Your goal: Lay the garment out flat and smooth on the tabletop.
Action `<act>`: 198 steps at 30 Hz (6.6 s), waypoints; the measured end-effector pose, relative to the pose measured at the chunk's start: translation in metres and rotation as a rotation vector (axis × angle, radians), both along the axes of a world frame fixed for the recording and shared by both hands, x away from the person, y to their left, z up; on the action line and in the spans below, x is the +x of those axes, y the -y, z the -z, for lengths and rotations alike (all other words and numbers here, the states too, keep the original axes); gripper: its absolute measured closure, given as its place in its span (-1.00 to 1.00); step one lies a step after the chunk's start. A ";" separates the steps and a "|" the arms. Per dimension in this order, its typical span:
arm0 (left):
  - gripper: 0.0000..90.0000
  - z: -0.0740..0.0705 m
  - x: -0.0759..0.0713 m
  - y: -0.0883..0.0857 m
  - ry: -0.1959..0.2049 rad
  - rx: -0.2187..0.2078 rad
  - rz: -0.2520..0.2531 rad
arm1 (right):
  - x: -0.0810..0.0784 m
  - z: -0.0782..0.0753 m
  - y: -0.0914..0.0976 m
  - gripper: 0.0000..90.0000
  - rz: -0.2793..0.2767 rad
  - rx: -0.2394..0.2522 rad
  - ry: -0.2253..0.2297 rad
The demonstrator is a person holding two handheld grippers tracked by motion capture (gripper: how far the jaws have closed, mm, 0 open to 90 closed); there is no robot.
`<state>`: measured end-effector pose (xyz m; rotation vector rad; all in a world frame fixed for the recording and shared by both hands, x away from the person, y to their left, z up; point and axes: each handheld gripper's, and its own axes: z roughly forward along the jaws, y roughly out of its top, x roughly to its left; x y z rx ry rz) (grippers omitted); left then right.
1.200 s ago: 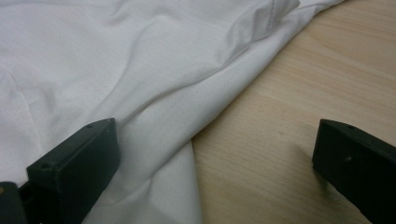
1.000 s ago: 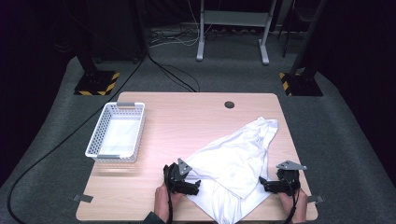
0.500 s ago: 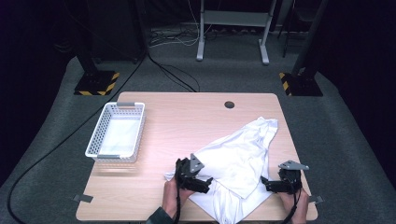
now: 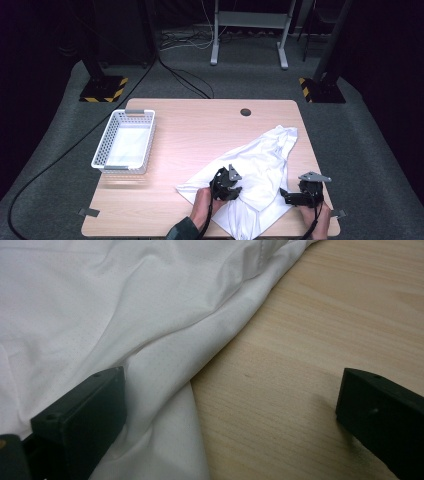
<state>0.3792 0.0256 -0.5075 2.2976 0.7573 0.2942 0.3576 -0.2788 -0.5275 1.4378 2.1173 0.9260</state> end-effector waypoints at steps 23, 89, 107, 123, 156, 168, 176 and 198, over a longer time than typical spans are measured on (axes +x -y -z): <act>0.85 -0.037 0.026 -0.097 0.029 -0.151 -0.239 | 0.000 0.000 0.002 -1.00 0.026 0.005 0.000; -0.10 -0.019 0.046 -0.111 0.026 0.004 -0.342 | 0.001 0.000 0.001 -1.00 0.038 0.000 0.000; 0.82 -0.028 0.086 -0.115 0.016 -0.022 -0.349 | 0.001 0.000 0.001 -1.00 0.038 0.000 0.000; 0.79 -0.018 0.169 -0.128 -0.039 -0.016 -0.509 | 0.001 0.000 0.001 -1.00 0.039 0.000 0.001; -0.08 0.006 0.035 -0.100 -0.008 -0.021 -0.312 | 0.029 -0.011 -0.054 -0.30 -0.154 -0.039 -0.027; -0.25 -0.010 0.028 -0.094 -0.010 -0.019 -0.300 | 0.023 -0.034 -0.048 -0.17 -0.156 0.034 -0.029; -0.16 -0.002 0.074 -0.081 -0.075 0.041 -0.344 | 0.088 -0.028 -0.089 -0.26 -0.138 -0.062 -0.131; 0.77 -0.036 -0.016 -0.113 -0.001 -0.081 -0.176 | -0.011 -0.059 -0.050 0.81 -0.161 -0.018 0.078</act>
